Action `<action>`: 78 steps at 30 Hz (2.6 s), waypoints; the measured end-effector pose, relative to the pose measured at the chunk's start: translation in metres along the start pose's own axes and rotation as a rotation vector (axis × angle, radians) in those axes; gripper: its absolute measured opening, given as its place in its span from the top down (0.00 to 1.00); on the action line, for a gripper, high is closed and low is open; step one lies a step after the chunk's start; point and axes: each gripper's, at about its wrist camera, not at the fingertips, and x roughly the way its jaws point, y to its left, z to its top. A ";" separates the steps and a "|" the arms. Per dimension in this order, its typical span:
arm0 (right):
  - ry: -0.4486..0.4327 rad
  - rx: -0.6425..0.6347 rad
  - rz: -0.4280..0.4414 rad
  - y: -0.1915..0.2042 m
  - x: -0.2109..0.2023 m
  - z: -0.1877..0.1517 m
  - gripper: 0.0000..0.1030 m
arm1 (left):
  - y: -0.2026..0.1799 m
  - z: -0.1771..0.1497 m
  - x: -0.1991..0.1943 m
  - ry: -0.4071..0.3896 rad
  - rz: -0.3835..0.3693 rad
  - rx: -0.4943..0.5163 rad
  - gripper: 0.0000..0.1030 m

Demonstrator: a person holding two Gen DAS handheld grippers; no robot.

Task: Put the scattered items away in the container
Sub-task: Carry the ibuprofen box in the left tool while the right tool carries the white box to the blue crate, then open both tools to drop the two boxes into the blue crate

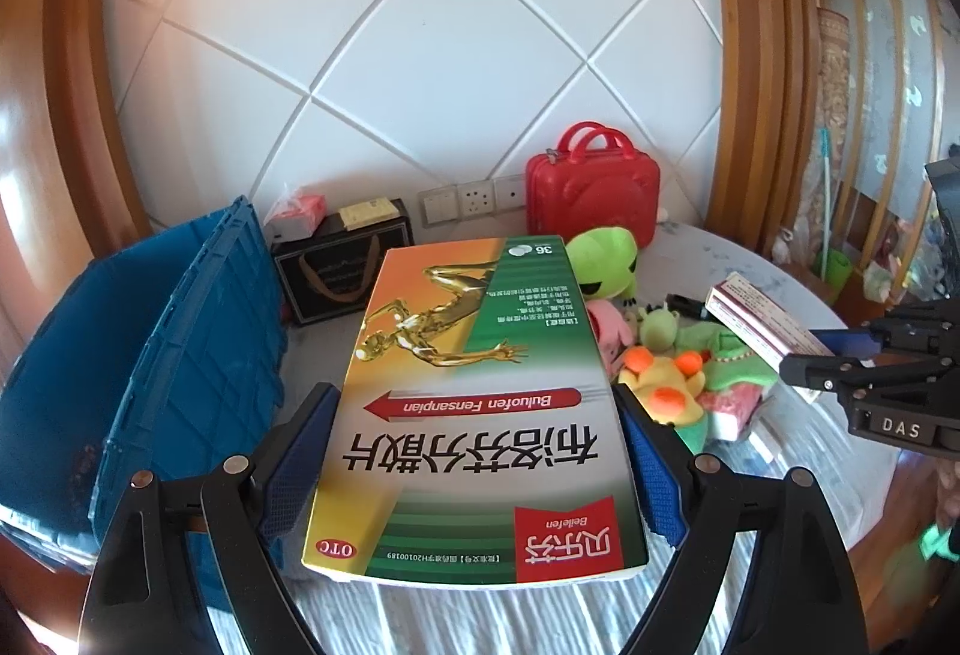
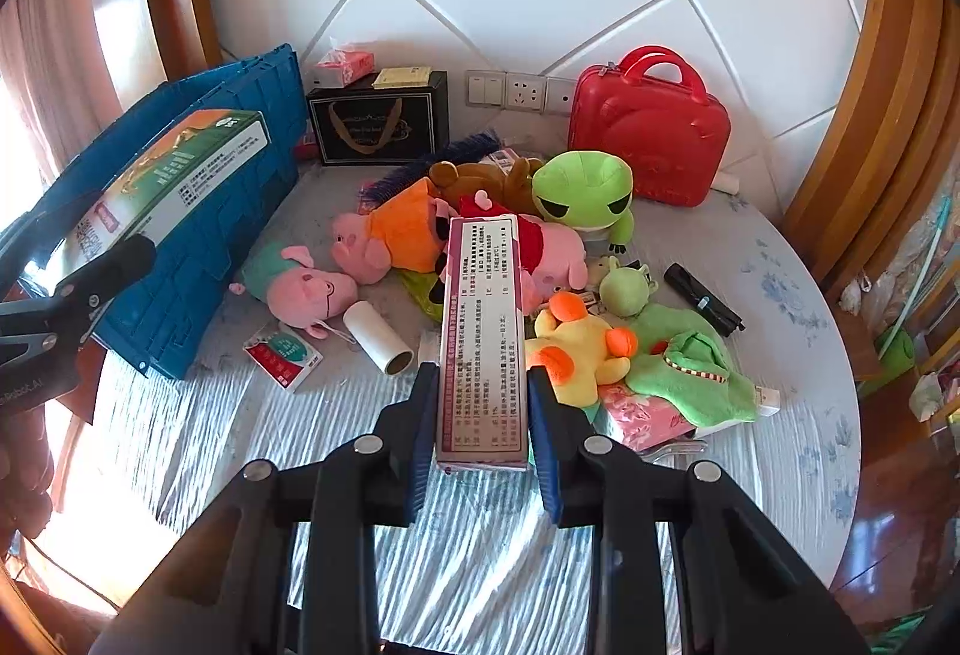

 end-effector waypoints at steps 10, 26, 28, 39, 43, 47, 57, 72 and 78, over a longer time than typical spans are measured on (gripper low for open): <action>-0.016 -0.038 -0.005 0.072 0.004 0.029 0.73 | 0.073 0.005 -0.009 -0.047 -0.009 -0.028 0.15; -0.072 -0.128 0.039 0.219 0.018 0.089 0.73 | 0.224 0.002 -0.030 -0.112 0.035 -0.112 0.15; -0.081 -0.143 0.051 0.239 0.019 0.097 0.73 | 0.244 -0.001 -0.033 -0.116 0.052 -0.129 0.15; -0.115 -0.243 0.136 0.343 0.033 0.138 0.73 | 0.353 -0.024 -0.048 -0.115 0.170 -0.218 0.15; -0.125 -0.286 0.173 0.379 0.041 0.155 0.73 | 0.386 -0.031 -0.050 -0.116 0.221 -0.243 0.15; -0.134 -0.324 0.203 0.412 0.048 0.167 0.73 | 0.414 -0.034 -0.051 -0.113 0.263 -0.268 0.15; -0.120 -0.352 0.258 0.456 0.071 0.202 0.73 | 0.447 -0.027 -0.045 -0.126 0.332 -0.296 0.09; -0.083 -0.315 0.256 0.412 0.079 0.169 0.37 | 0.414 -0.039 -0.026 -0.073 0.313 -0.302 0.00; -0.100 -0.247 0.247 0.356 0.071 0.150 0.35 | 0.356 -0.025 -0.018 -0.058 0.278 -0.241 0.00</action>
